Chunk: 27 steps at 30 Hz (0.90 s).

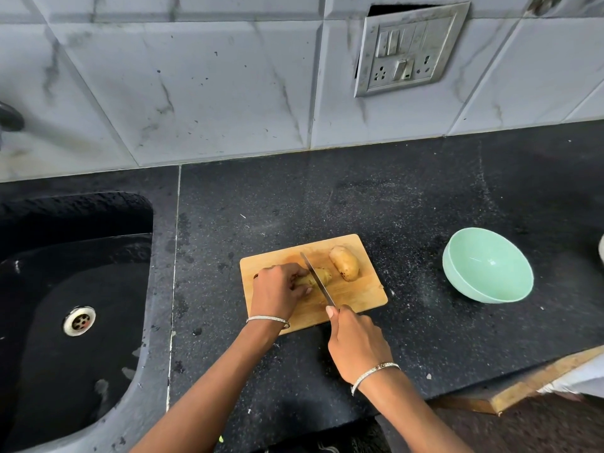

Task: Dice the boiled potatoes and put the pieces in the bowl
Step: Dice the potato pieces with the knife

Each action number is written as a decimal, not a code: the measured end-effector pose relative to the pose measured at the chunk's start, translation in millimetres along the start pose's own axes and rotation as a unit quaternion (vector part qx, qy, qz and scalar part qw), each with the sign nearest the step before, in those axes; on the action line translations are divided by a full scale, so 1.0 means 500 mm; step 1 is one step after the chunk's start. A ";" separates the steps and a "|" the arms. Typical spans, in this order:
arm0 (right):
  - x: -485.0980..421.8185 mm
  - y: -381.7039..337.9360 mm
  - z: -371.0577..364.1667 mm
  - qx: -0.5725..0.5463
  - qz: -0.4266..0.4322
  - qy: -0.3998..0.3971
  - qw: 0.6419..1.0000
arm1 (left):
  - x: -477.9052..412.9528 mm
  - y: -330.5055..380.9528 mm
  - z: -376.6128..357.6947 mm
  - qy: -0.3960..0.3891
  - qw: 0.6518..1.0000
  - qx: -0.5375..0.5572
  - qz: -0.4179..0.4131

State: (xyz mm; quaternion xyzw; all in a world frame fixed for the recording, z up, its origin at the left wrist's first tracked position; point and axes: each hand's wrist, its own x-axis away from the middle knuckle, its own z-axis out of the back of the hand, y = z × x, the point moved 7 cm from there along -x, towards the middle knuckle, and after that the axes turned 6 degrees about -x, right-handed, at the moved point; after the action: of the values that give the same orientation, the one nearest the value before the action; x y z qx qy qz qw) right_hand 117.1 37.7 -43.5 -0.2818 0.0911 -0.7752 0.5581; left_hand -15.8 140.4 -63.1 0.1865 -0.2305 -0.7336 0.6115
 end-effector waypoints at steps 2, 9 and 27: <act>-0.001 0.001 -0.007 0.002 -0.003 0.005 1.000 | -0.002 0.000 0.000 0.000 1.000 -0.004 -0.001; -0.029 -0.005 -0.038 -0.001 -0.019 0.000 1.000 | -0.004 -0.002 0.000 -0.008 1.000 -0.009 0.003; -0.010 0.005 -0.029 -0.006 -0.001 -0.005 1.000 | 0.003 -0.006 0.000 0.009 1.000 0.010 -0.002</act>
State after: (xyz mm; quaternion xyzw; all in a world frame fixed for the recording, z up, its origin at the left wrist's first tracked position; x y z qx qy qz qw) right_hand 112.3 38.7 -58.3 -0.2889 0.0930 -0.7738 0.5560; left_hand -18.4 139.1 -64.6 0.1999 -0.2322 -0.7304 0.6104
